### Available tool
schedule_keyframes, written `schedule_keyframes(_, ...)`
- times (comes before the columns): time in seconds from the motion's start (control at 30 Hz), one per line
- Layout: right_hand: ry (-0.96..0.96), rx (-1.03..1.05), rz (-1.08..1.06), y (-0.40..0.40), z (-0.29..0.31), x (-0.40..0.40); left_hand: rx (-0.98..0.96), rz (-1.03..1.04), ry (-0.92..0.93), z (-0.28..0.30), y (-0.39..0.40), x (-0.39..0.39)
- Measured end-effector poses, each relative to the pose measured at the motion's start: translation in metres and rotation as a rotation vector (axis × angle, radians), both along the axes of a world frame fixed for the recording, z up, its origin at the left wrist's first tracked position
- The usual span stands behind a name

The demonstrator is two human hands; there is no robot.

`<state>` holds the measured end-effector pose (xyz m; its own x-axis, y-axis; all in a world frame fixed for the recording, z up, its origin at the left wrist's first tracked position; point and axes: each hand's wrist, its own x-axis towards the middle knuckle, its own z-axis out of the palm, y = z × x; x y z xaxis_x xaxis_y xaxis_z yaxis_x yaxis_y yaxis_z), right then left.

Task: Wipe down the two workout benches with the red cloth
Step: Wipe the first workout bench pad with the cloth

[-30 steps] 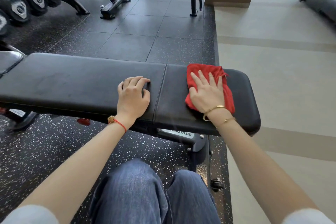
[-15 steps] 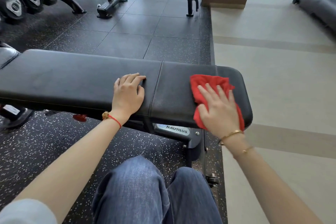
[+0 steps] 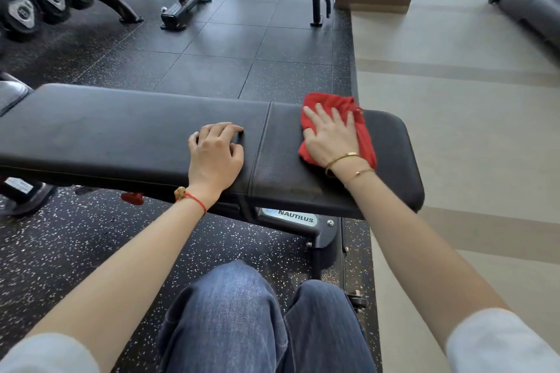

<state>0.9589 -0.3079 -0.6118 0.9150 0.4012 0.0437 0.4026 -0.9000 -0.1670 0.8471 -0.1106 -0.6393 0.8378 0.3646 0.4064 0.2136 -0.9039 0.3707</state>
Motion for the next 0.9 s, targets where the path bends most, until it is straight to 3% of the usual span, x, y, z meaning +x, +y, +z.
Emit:
schedule_keyframes(0.2,-0.005,0.058,0.287,-0.015,-0.003,-0.061,-0.002,-0.004,0.004,-0.001,0.004,0.000)
schedule_keyframes(0.43,-0.029,0.014,0.069,-0.068,-0.003,-0.034,-0.004,-0.018,0.017,-0.003,0.005,0.000)
schedule_keyframes(0.63,0.018,-0.006,-0.093,-0.013,0.000,0.016,-0.015,0.007,-0.004,-0.003,0.003,0.001)
schedule_keyframes(0.9,0.000,0.052,0.241,0.042,-0.002,-0.052,-0.016,0.007,-0.008,-0.003,0.006,0.001)
